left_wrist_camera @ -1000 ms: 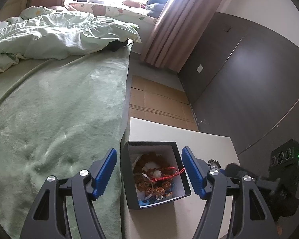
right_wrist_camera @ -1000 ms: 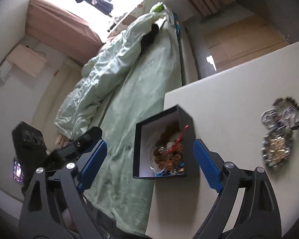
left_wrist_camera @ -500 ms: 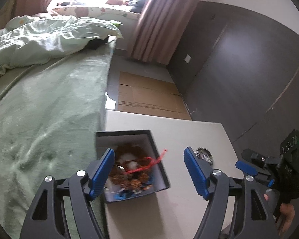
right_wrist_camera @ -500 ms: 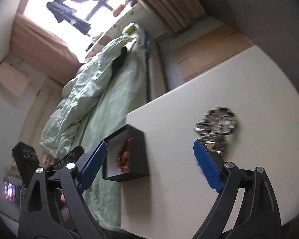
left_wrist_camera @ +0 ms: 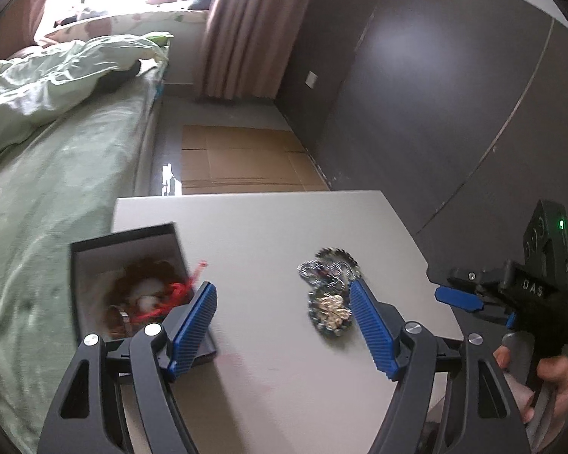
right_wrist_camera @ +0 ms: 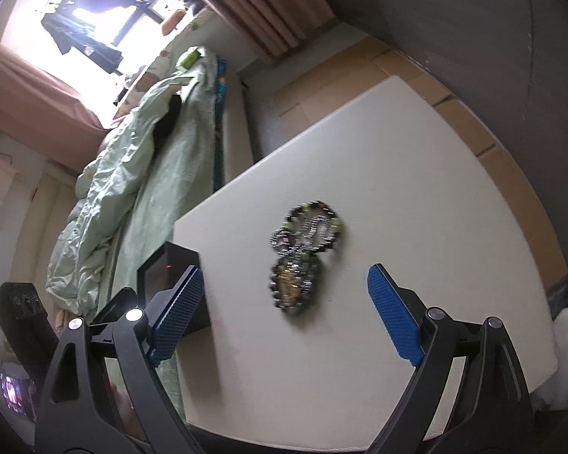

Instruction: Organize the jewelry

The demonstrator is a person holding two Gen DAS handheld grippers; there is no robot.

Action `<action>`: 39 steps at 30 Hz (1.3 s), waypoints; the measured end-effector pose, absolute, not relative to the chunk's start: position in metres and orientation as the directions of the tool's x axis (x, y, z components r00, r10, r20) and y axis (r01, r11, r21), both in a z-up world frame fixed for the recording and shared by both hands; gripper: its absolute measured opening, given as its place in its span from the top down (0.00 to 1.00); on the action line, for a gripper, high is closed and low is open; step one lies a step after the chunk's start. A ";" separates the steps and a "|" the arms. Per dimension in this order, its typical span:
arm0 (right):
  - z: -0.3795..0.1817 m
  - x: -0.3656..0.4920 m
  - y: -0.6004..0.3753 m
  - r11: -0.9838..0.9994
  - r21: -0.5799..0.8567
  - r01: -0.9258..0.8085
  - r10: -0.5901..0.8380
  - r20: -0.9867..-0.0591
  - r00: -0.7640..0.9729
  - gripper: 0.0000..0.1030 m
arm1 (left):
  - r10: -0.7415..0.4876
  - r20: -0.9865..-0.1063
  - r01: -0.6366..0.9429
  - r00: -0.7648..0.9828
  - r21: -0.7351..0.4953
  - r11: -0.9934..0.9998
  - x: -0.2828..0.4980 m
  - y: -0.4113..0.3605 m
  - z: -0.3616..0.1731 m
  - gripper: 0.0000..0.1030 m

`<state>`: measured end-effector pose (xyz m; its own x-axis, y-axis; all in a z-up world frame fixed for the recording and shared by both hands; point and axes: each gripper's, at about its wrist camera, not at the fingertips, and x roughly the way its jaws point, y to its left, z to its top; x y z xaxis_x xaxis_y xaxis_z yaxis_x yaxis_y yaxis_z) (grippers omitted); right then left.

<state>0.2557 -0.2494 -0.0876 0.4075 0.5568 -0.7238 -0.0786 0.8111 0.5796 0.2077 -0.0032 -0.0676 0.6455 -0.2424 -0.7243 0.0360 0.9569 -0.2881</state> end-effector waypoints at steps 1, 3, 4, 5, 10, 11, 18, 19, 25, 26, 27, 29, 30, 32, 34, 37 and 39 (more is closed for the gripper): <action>-0.089 0.257 -0.252 0.812 0.580 -0.071 0.555 -0.728 0.403 0.14 | -0.246 -0.728 0.040 0.640 -0.288 0.957 0.210 -0.007 -0.071 0.36; -0.092 0.258 -0.257 0.814 0.578 -0.059 0.551 -0.735 0.395 0.14 | -0.257 -0.738 0.049 0.624 -0.291 0.955 0.215 -0.015 -0.077 0.41; -0.092 0.259 -0.260 0.816 0.576 -0.055 0.548 -0.739 0.393 0.14 | -0.263 -0.743 0.054 0.616 -0.293 0.955 0.218 -0.019 -0.081 0.46; -0.093 0.259 -0.262 0.816 0.575 -0.054 0.547 -0.739 0.393 0.14 | -0.266 -0.748 0.058 0.608 -0.292 0.955 0.221 -0.023 -0.085 0.50; -0.093 0.263 -0.268 0.826 0.563 -0.041 0.532 -0.751 0.392 0.15 | -0.278 -0.777 0.059 0.564 -0.298 0.953 0.234 -0.038 -0.108 0.62; -0.094 0.264 -0.270 0.828 0.560 -0.036 0.527 -0.754 0.391 0.15 | -0.280 -0.785 0.059 0.552 -0.298 0.953 0.238 -0.041 -0.114 0.64; -0.096 0.272 -0.284 0.822 0.570 0.012 0.519 -0.757 0.397 0.21 | -0.260 -0.832 0.049 0.490 -0.272 0.961 0.253 -0.059 -0.147 0.71; -0.095 0.273 -0.285 0.820 0.572 0.015 0.520 -0.755 0.399 0.21 | -0.256 -0.836 0.049 0.485 -0.267 0.963 0.255 -0.061 -0.150 0.73; -0.093 0.277 -0.288 0.815 0.579 0.020 0.521 -0.748 0.411 0.21 | -0.174 -0.856 0.018 0.486 -0.189 0.982 0.260 -0.074 -0.162 0.78; -0.093 0.278 -0.288 0.815 0.579 0.020 0.521 -0.748 0.411 0.21 | -0.154 -0.859 0.018 0.488 -0.166 0.986 0.259 -0.077 -0.162 0.78; -0.093 0.278 -0.288 0.814 0.580 0.020 0.523 -0.747 0.410 0.21 | -0.137 -0.860 0.018 0.491 -0.148 0.989 0.258 -0.079 -0.162 0.78; -0.092 0.279 -0.288 0.814 0.581 0.017 0.524 -0.746 0.411 0.21 | -0.104 -0.861 0.015 0.498 -0.111 0.994 0.257 -0.085 -0.163 0.78; -0.092 0.278 -0.287 0.815 0.580 0.017 0.523 -0.747 0.412 0.21 | -0.087 -0.861 0.017 0.500 -0.090 0.996 0.257 -0.087 -0.163 0.78; -0.091 0.278 -0.288 0.814 0.580 0.018 0.523 -0.746 0.414 0.21 | -0.066 -0.861 0.022 0.505 -0.063 0.998 0.255 -0.091 -0.163 0.79; -0.091 0.278 -0.288 0.813 0.582 0.017 0.524 -0.744 0.413 0.21 | -0.066 -0.860 0.031 0.506 -0.058 0.998 0.255 -0.092 -0.164 0.79; -0.092 0.278 -0.286 0.817 0.576 0.014 0.521 -0.749 0.410 0.21 | -0.079 -0.863 0.058 0.499 -0.058 0.997 0.260 -0.089 -0.164 0.82; -0.093 0.277 -0.284 0.822 0.569 0.012 0.515 -0.754 0.408 0.21 | -0.075 -0.864 0.047 0.498 -0.060 0.997 0.260 -0.081 -0.164 0.93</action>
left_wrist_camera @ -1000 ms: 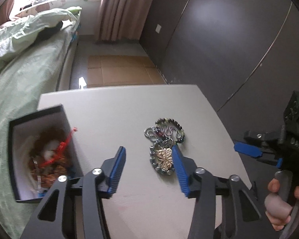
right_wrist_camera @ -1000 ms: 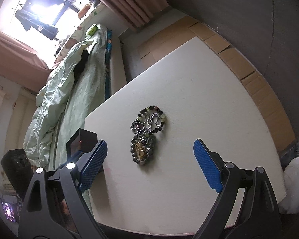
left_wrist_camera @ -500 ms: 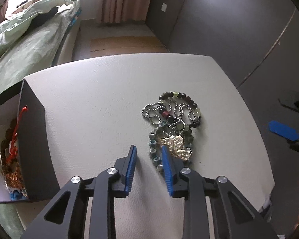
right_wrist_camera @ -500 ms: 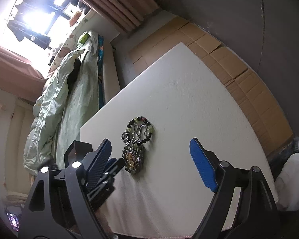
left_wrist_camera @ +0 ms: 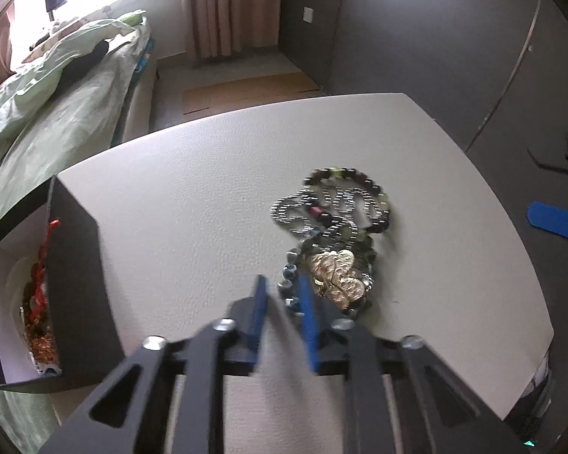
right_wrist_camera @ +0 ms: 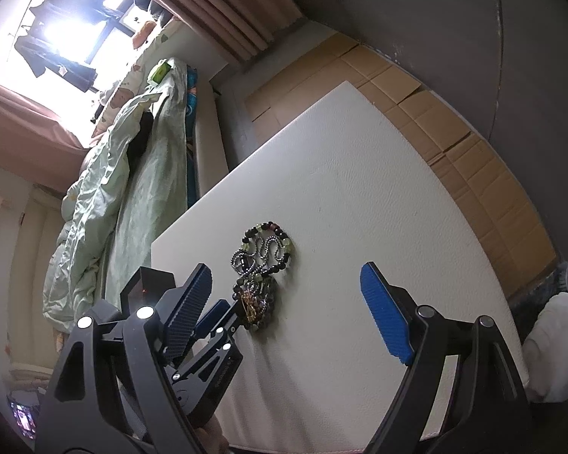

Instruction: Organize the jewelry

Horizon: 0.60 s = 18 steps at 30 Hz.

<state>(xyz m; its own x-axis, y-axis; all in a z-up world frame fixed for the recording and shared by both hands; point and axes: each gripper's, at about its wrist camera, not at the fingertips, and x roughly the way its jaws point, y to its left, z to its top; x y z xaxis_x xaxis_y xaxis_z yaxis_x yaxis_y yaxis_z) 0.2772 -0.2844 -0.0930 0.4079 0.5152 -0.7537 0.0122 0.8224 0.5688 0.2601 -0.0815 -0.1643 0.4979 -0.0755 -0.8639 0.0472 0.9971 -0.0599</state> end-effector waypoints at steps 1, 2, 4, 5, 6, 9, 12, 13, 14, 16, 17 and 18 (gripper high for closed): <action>-0.093 0.278 -0.284 0.825 0.565 0.011 0.512 -0.756 0.407 0.21 | -0.092 -0.863 0.046 0.496 -0.080 0.996 0.261 -0.077 -0.165 0.94; -0.093 0.278 -0.282 0.829 0.560 0.010 0.508 -0.759 0.407 0.21 | -0.123 -0.863 0.045 0.491 -0.116 0.992 0.262 -0.071 -0.164 0.94; -0.093 0.277 -0.279 0.833 0.553 0.006 0.503 -0.763 0.405 0.21 | -0.153 -0.863 0.037 0.481 -0.155 0.987 0.262 -0.065 -0.163 0.94; -0.093 0.277 -0.278 0.834 0.551 0.004 0.503 -0.764 0.405 0.21 | -0.166 -0.862 0.030 0.479 -0.173 0.985 0.262 -0.061 -0.163 0.94; -0.094 0.277 -0.277 0.835 0.550 0.001 0.503 -0.764 0.404 0.21 | -0.176 -0.858 0.028 0.483 -0.186 0.982 0.261 -0.059 -0.161 0.94; -0.095 0.278 -0.274 0.837 0.547 -0.003 0.502 -0.766 0.401 0.21 | -0.205 -0.840 0.028 0.502 -0.222 0.975 0.258 -0.053 -0.150 0.94; -0.099 0.284 -0.276 0.838 0.546 0.002 0.502 -0.770 0.395 0.21 | -0.237 -0.813 0.037 0.532 -0.258 0.965 0.255 -0.047 -0.133 0.94; -0.101 0.286 -0.276 0.836 0.549 0.005 0.504 -0.771 0.390 0.22 | -0.244 -0.805 0.037 0.541 -0.267 0.963 0.254 -0.045 -0.128 0.94; -0.102 0.288 -0.276 0.834 0.551 0.007 0.506 -0.771 0.386 0.23 | -0.252 -0.794 0.038 0.553 -0.278 0.960 0.252 -0.042 -0.121 0.94; -0.106 0.291 -0.273 0.836 0.549 0.009 0.506 -0.776 0.376 0.27 | -0.264 -0.776 0.042 0.573 -0.293 0.955 0.251 -0.038 -0.109 0.94; -0.108 0.293 -0.271 0.837 0.547 0.007 0.506 -0.778 0.373 0.30 | -0.266 -0.771 0.044 0.579 -0.297 0.954 0.251 -0.037 -0.105 0.94; -0.110 0.294 -0.269 0.838 0.545 0.004 0.506 -0.780 0.368 0.32 | -0.271 -0.763 0.046 0.587 -0.302 0.952 0.251 -0.036 -0.100 0.94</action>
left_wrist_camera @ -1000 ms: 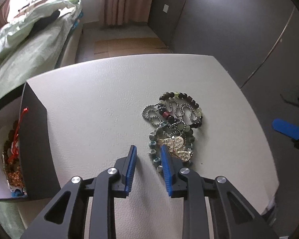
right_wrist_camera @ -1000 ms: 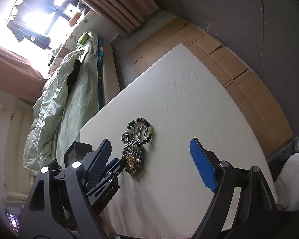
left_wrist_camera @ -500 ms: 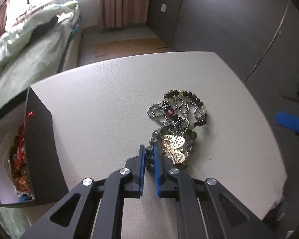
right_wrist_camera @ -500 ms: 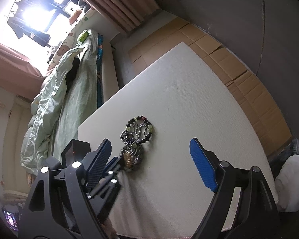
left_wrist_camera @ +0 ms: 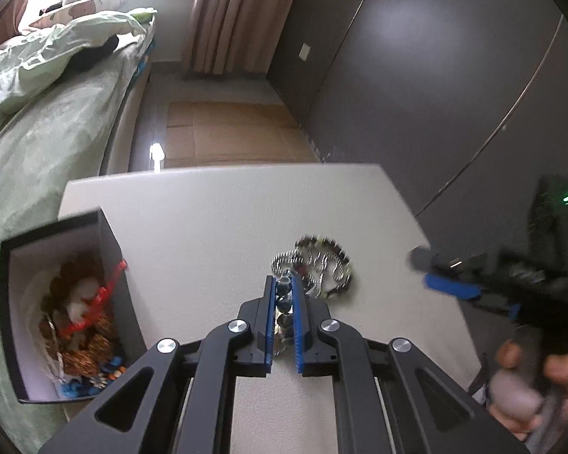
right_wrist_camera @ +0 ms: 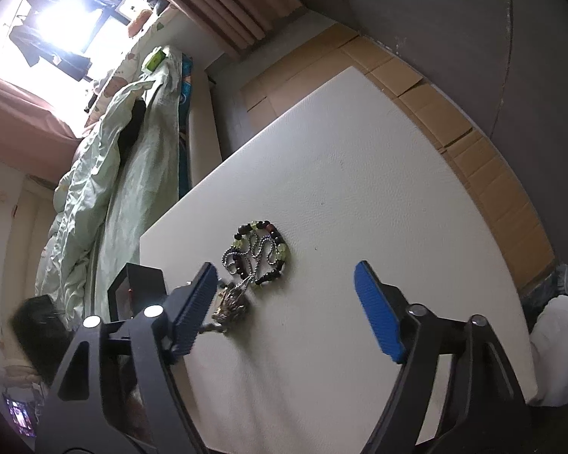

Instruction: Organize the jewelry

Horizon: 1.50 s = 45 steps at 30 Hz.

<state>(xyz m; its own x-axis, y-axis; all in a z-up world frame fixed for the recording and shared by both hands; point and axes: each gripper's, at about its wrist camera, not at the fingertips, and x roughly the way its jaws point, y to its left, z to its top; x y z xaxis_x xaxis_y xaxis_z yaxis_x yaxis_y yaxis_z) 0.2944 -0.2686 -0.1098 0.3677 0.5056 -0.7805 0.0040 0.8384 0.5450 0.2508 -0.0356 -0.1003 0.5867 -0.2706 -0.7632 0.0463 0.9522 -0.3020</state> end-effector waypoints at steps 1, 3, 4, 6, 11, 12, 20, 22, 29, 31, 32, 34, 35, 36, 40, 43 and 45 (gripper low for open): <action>-0.112 0.296 -0.265 0.841 0.542 0.001 0.505 -0.784 0.361 0.35 | -0.275 -0.756 0.048 0.594 -0.308 0.950 0.250 -0.034 -0.096 0.94; -0.116 0.300 -0.258 0.847 0.532 -0.008 0.501 -0.792 0.348 0.40 | -0.283 -0.744 0.052 0.605 -0.319 0.947 0.249 -0.030 -0.089 0.94; -0.119 0.303 -0.253 0.852 0.523 -0.014 0.495 -0.799 0.340 0.44 | -0.288 -0.737 0.054 0.611 -0.324 0.944 0.248 -0.029 -0.085 0.94; -0.124 0.307 -0.246 0.859 0.511 -0.019 0.488 -0.808 0.330 0.51 | -0.297 -0.726 0.059 0.620 -0.335 0.940 0.246 -0.024 -0.079 0.94; -0.137 0.325 -0.229 0.884 0.466 -0.033 0.453 -0.836 0.309 0.62 | -0.323 -0.696 0.080 0.641 -0.359 0.930 0.244 -0.016 -0.063 0.94; -0.139 0.327 -0.227 0.886 0.462 -0.035 0.449 -0.839 0.306 0.62 | -0.330 -0.689 0.084 0.645 -0.365 0.927 0.244 -0.014 -0.059 0.94; -0.145 0.342 -0.203 0.924 0.373 -0.081 0.379 -0.870 0.316 0.64 | -0.372 -0.640 0.119 0.672 -0.403 0.907 0.250 -0.009 -0.035 0.94; -0.149 0.344 -0.197 0.934 0.345 -0.088 0.355 -0.882 0.310 0.66 | -0.380 -0.630 0.129 0.677 -0.407 0.904 0.250 -0.009 -0.029 0.94; -0.152 0.346 -0.178 0.961 0.241 -0.137 0.273 -0.908 0.318 0.92 | -0.383 -0.601 0.131 0.701 -0.420 0.898 0.250 -0.003 -0.014 0.94; -0.151 0.344 -0.177 0.963 0.229 -0.141 0.263 -0.910 0.320 0.92 | -0.381 -0.594 0.131 0.709 -0.420 0.898 0.246 -0.002 -0.010 0.94; -0.150 0.344 -0.178 0.962 0.236 -0.139 0.269 -0.908 0.320 0.92 | -0.379 -0.587 0.133 0.715 -0.419 0.898 0.243 -0.002 -0.006 0.94; -0.145 0.342 -0.182 0.956 0.259 -0.140 0.292 -0.899 0.327 0.92 | -0.378 -0.574 0.139 0.726 -0.416 0.899 0.237 -0.002 0.001 0.94; -0.142 0.339 -0.183 0.953 0.268 -0.142 0.301 -0.893 0.334 0.92 | -0.377 -0.568 0.142 0.731 -0.414 0.899 0.234 -0.002 0.005 0.94; -0.137 0.337 -0.185 0.949 0.281 -0.144 0.314 -0.886 0.341 0.92 | -0.377 -0.563 0.145 0.736 -0.413 0.899 0.232 -0.002 0.008 0.94; -0.115 0.325 -0.193 0.930 0.331 -0.160 0.368 -0.848 0.381 0.92 | -0.373 -0.539 0.153 0.756 -0.409 0.900 0.220 -0.004 0.022 0.94; -0.101 0.317 -0.198 0.919 0.353 -0.174 0.394 -0.823 0.409 0.92 | -0.363 -0.528 0.164 0.768 -0.385 0.908 0.212 -0.012 0.033 0.94; -0.093 0.311 -0.201 0.913 0.364 -0.185 0.408 -0.810 0.422 0.92 | -0.356 -0.527 0.170 0.772 -0.369 0.914 0.208 -0.017 0.039 0.94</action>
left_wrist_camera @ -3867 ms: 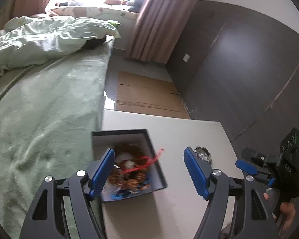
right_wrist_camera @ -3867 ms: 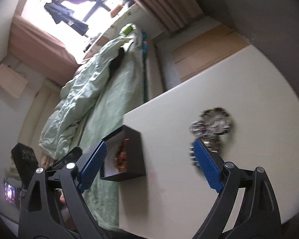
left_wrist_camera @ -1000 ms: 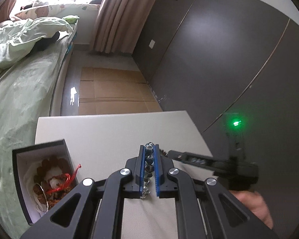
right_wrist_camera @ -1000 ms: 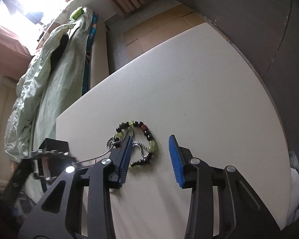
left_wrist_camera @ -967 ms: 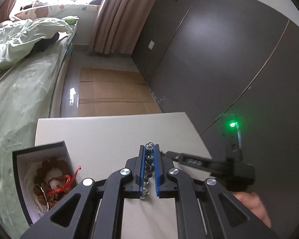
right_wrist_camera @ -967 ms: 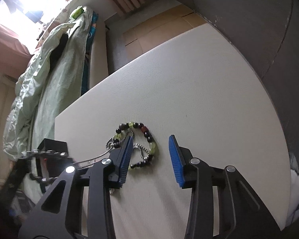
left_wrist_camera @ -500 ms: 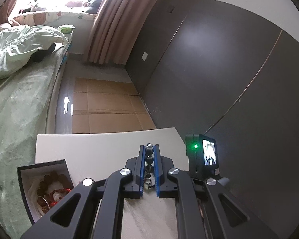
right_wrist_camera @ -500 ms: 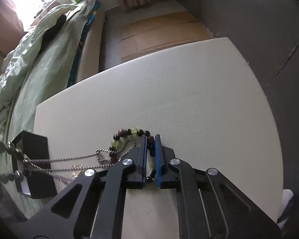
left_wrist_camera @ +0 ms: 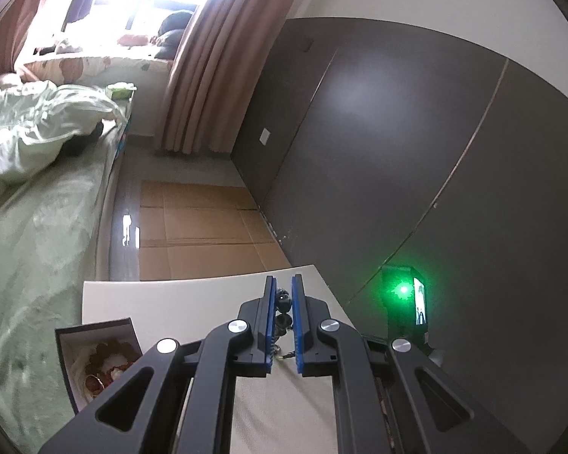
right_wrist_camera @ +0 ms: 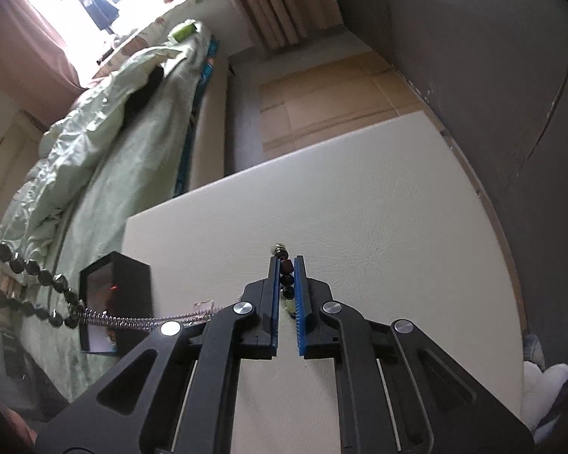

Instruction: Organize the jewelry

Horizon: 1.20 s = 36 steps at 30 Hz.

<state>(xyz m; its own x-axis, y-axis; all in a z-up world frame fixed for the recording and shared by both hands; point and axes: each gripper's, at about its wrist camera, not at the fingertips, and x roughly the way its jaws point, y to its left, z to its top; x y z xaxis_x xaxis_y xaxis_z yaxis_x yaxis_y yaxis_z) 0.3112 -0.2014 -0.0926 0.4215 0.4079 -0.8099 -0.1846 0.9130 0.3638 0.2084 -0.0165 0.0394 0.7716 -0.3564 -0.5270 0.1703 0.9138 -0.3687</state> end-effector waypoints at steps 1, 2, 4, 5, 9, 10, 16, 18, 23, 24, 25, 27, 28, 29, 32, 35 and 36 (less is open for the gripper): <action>-0.091 0.310 -0.202 0.911 0.366 -0.187 0.412 -0.806 0.425 0.92 | -0.352 -0.526 0.171 0.774 -0.362 0.916 0.206 -0.018 0.043 0.94; -0.088 0.308 -0.204 0.910 0.370 -0.188 0.416 -0.801 0.431 0.92 | -0.345 -0.524 0.168 0.779 -0.356 0.919 0.204 -0.020 0.048 0.94; -0.084 0.305 -0.208 0.904 0.385 -0.186 0.427 -0.792 0.436 0.92 | -0.335 -0.516 0.163 0.788 -0.349 0.923 0.199 -0.021 0.057 0.94; -0.083 0.303 -0.210 0.901 0.392 -0.186 0.433 -0.787 0.439 0.92 | -0.327 -0.509 0.161 0.796 -0.342 0.926 0.195 -0.020 0.064 0.94; -0.075 0.294 -0.219 0.891 0.412 -0.192 0.453 -0.769 0.451 0.92 | -0.299 -0.486 0.161 0.821 -0.306 0.938 0.182 -0.025 0.091 0.94; -0.074 0.292 -0.220 0.889 0.415 -0.193 0.456 -0.767 0.452 0.92 | -0.294 -0.482 0.161 0.825 -0.298 0.941 0.180 -0.026 0.097 0.94; -0.065 0.282 -0.232 0.866 0.459 -0.198 0.496 -0.734 0.464 0.92 | -0.251 -0.459 0.152 0.853 -0.241 0.959 0.166 -0.032 0.129 0.94; -0.061 0.278 -0.236 0.851 0.483 -0.207 0.520 -0.714 0.469 0.92 | -0.231 -0.448 0.139 0.864 -0.229 0.964 0.161 -0.029 0.137 0.94; -0.053 0.270 -0.234 0.830 0.508 -0.229 0.551 -0.688 0.472 0.92 | -0.192 -0.446 0.104 0.874 -0.215 0.971 0.151 -0.019 0.150 0.94; -0.052 0.269 -0.234 0.827 0.512 -0.232 0.556 -0.684 0.472 0.92 | -0.184 -0.445 0.099 0.877 -0.207 0.973 0.149 -0.018 0.153 0.94; -0.050 0.268 -0.233 0.822 0.518 -0.237 0.564 -0.678 0.471 0.92 | -0.176 -0.441 0.095 0.880 -0.200 0.975 0.147 -0.016 0.157 0.94; -0.048 0.267 -0.233 0.810 0.532 -0.246 0.580 -0.666 0.468 0.93 | -0.157 -0.428 0.082 0.890 -0.189 0.978 0.143 -0.011 0.167 0.94; -0.047 0.266 -0.232 0.803 0.540 -0.252 0.590 -0.659 0.467 0.93 | -0.148 -0.422 0.074 0.894 -0.187 0.980 0.141 -0.008 0.171 0.94; -0.045 0.265 -0.231 0.793 0.551 -0.259 0.603 -0.649 0.464 0.93 | -0.137 -0.415 0.065 0.899 -0.183 0.981 0.138 -0.005 0.177 0.94; -0.042 0.263 -0.226 0.782 0.557 -0.279 0.618 -0.637 0.461 0.98 | -0.110 -0.407 0.046 0.907 -0.162 0.986 0.133 0.002 0.189 0.94; -0.041 0.261 -0.221 0.773 0.565 -0.289 0.630 -0.629 0.455 0.98 | -0.089 -0.405 0.033 0.910 -0.142 0.989 0.129 0.005 0.196 0.94; -0.040 0.261 -0.220 0.770 0.567 -0.292 0.634 -0.628 0.452 0.98 | -0.082 -0.406 0.029 0.910 -0.136 0.990 0.128 0.006 0.198 0.94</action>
<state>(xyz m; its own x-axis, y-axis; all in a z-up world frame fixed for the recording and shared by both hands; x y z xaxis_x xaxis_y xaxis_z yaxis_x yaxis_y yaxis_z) 0.2607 -0.2196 -0.0403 0.4519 0.6337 -0.6279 -0.2923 0.7702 0.5669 0.1285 0.0063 0.1978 0.9103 -0.0824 -0.4057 0.0290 0.9903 -0.1361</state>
